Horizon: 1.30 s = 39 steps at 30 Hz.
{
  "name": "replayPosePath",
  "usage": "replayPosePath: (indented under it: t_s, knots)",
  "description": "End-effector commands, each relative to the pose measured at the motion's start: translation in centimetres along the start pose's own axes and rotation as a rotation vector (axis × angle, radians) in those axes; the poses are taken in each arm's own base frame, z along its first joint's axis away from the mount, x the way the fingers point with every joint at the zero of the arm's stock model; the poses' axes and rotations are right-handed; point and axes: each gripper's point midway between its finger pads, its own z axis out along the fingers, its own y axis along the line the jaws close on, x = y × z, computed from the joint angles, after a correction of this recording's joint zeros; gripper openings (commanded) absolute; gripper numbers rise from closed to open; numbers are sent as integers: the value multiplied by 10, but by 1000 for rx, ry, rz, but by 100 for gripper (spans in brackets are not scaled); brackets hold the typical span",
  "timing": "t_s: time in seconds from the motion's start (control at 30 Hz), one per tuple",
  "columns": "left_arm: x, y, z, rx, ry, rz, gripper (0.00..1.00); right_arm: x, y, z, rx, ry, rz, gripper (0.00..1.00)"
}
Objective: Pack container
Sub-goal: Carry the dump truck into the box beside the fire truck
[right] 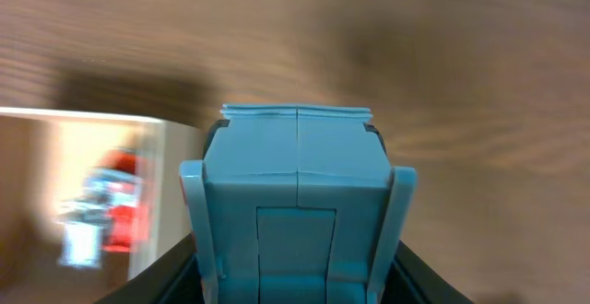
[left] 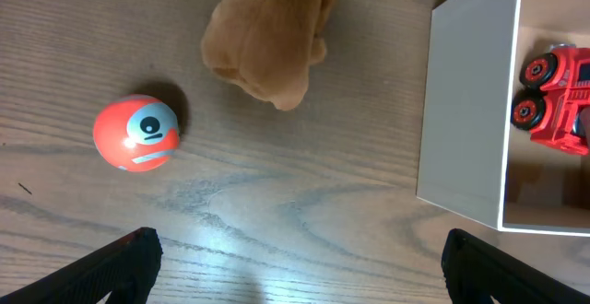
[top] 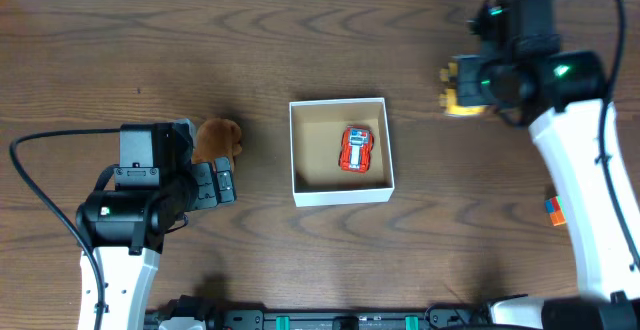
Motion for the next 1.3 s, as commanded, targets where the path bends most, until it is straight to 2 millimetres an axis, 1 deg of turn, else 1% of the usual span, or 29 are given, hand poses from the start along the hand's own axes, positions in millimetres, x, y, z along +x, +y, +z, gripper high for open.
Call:
replayPosePath:
  t_s: [0.0,0.1,0.27,0.37,0.5,0.6,0.77,0.83,0.93,1.1,1.2,1.27]
  knots:
    - [-4,-3,-4,13,-9,-1,98,1,59,-14,-100,-37,101,1]
    - [-4,-3,-4,13,-9,-1,98,5,103,-16,-163,-50,91,1]
    - [-4,-3,-4,13,-9,-1,98,10,165,-13,-249,-70,63,1]
    - [-4,-3,-4,13,-9,-1,98,21,186,-2,-238,-49,91,1]
    - [-4,-3,-4,13,-9,-1,98,41,205,20,-200,9,113,1]
    - [-4,-3,-4,13,-9,-1,98,57,212,39,-160,67,141,1]
    - [-4,-3,-4,13,-9,-1,98,85,207,72,-60,180,202,1]
    - [-4,-3,-4,13,-9,0,98,92,206,84,-34,206,200,1]
    - [-4,-3,-4,13,-9,0,98,99,204,99,-7,232,195,2]
    - [-4,-3,-4,13,-9,-1,98,108,203,120,20,264,156,13]
    - [-4,-3,-4,13,-9,-1,98,109,202,127,28,270,152,17]
    - [-4,-3,-4,13,-9,-1,98,105,203,129,16,257,141,19]
